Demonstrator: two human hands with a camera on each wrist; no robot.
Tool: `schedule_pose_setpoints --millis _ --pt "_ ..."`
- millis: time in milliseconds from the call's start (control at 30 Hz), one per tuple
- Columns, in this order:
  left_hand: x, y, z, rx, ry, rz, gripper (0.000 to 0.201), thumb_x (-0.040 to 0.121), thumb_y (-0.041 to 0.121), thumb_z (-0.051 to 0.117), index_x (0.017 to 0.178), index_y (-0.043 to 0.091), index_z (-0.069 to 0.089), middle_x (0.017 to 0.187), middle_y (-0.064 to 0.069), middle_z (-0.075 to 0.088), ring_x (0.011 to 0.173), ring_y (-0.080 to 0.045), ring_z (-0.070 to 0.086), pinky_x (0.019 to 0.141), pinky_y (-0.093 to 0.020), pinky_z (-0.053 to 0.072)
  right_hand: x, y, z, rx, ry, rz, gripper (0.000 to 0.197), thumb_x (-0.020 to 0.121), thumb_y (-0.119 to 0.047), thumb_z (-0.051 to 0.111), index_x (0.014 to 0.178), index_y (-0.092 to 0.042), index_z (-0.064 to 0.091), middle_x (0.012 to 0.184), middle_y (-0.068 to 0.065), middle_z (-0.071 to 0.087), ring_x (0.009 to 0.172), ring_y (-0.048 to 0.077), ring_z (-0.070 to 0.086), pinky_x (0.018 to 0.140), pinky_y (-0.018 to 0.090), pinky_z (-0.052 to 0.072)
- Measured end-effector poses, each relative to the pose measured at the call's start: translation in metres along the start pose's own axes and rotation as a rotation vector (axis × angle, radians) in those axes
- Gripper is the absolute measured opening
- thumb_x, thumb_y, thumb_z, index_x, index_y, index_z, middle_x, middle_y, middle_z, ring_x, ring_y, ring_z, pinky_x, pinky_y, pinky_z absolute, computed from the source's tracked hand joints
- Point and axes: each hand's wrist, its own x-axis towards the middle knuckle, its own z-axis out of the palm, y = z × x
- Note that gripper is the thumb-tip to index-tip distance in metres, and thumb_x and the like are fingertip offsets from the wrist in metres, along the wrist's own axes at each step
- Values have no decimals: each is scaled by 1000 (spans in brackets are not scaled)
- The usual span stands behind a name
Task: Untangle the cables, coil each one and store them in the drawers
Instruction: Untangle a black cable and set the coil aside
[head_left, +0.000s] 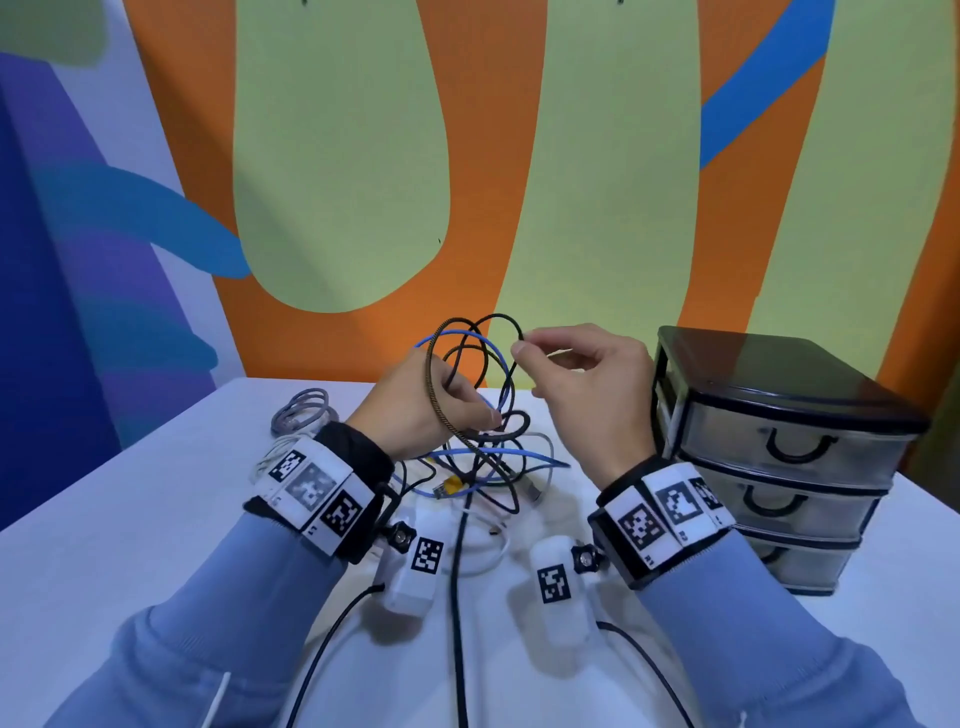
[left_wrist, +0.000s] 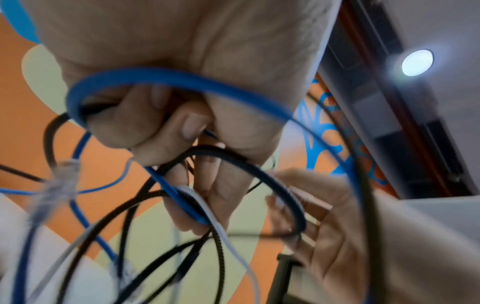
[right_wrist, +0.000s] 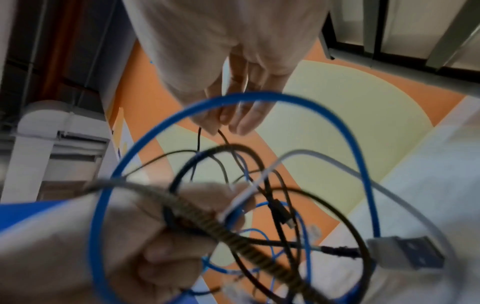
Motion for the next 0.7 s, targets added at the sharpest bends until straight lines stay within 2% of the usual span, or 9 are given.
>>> schedule_pose_setpoints --millis 67,133,233,333,400,500,567,633,700 --pt "1 -3 2 42 5 9 21 77 39 87 67 22 82 68 -1 77 79 -29 73 78 -53 61 3 -1 0 105 -82 81 3 90 -15 80 89 -17 78 83 -7 77 80 13 73 84 40 62" --pt "3 -5 2 74 23 16 21 80 37 87 67 22 82 69 -2 77 74 -27 70 74 -47 60 4 -4 1 265 -173 208 5 100 -11 68 95 -13 69 84 0 74 82 16 71 88 39 60" --pt "4 -4 1 83 56 22 21 80 34 88 68 19 81 67 0 76 65 -21 63 64 -39 50 4 -6 0 383 -206 321 6 107 -11 55 103 -10 59 83 8 69 77 21 67 85 39 62" --pt "3 -3 4 131 78 38 23 79 36 88 66 19 79 63 5 72 60 -13 59 59 -31 44 4 -8 -1 337 -156 307 6 105 -11 58 104 -7 63 71 3 69 69 15 66 77 28 60" --pt "4 -3 5 181 100 26 23 79 35 87 67 18 78 63 4 72 62 -14 60 59 -30 47 3 -12 -1 375 -174 317 6 105 -11 60 104 -6 63 73 5 71 69 16 67 73 25 58" --pt "4 -8 6 327 90 -26 23 78 37 85 69 18 77 68 5 73 70 -16 67 64 -30 51 0 -27 -2 760 -233 504 9 107 -9 54 102 -4 59 79 12 73 65 17 72 62 21 59" --pt "2 -7 6 376 42 -30 22 76 38 85 66 21 77 69 6 74 74 -20 69 68 -35 57 -1 -34 -1 902 -267 537 10 109 -10 51 102 -5 56 78 12 73 63 17 72 61 20 60" --pt "1 -6 2 288 -9 -3 21 76 36 86 66 20 78 70 3 75 74 -25 69 71 -42 59 0 -31 4 722 -271 449 7 108 -14 54 104 -10 58 72 3 66 57 16 63 58 24 55" --pt "0 -3 -11 138 -44 -7 20 79 38 90 73 21 82 73 5 77 73 -18 69 72 -37 56 4 -17 5 428 -169 350 6 105 -18 60 103 -15 64 70 -5 55 54 12 48 57 26 45"
